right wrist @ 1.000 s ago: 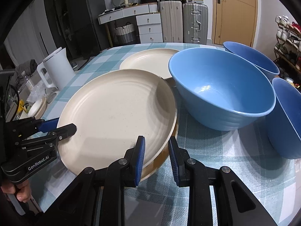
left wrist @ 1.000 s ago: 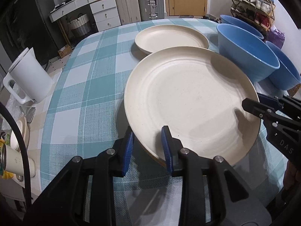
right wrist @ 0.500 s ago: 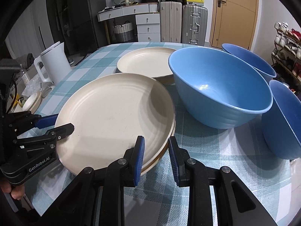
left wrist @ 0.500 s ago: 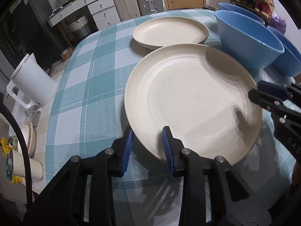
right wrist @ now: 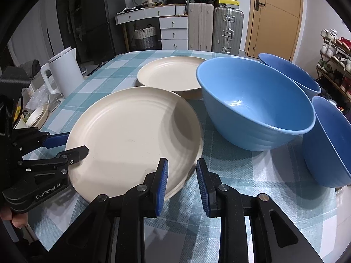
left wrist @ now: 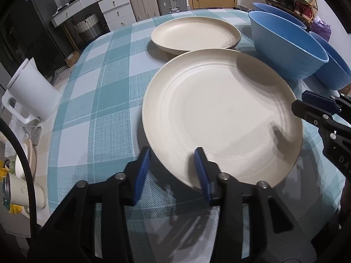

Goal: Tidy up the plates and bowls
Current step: 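Lower the held plate onto the other cream plate and open both tools, then withdraw both tools and move them toward the next cream plate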

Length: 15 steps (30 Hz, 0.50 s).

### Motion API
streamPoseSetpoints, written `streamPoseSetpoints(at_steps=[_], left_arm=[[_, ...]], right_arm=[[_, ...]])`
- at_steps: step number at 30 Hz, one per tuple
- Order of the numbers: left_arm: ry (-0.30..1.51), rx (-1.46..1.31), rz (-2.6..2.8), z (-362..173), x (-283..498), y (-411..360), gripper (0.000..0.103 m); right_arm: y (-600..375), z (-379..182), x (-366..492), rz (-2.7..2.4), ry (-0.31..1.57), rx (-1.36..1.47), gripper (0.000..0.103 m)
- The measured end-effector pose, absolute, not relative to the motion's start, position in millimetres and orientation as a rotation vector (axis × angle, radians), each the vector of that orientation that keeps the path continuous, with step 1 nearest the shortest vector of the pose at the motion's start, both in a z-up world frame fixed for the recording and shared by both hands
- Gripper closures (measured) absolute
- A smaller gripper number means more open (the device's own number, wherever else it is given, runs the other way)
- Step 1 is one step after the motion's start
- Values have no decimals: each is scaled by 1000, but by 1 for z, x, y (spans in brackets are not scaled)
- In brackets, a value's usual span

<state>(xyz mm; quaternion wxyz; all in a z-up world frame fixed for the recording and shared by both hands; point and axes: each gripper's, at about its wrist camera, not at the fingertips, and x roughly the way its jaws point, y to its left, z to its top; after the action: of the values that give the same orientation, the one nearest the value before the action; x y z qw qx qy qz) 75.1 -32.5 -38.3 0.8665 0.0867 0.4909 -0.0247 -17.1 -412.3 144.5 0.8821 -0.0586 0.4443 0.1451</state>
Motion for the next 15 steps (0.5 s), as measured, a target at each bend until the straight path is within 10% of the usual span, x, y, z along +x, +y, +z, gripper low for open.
streamPoseSetpoints(at_steps=[15], left_arm=[[893, 49, -145, 8, 58, -26, 1]], right_arm=[[-435, 207, -46, 312, 818, -205, 4]])
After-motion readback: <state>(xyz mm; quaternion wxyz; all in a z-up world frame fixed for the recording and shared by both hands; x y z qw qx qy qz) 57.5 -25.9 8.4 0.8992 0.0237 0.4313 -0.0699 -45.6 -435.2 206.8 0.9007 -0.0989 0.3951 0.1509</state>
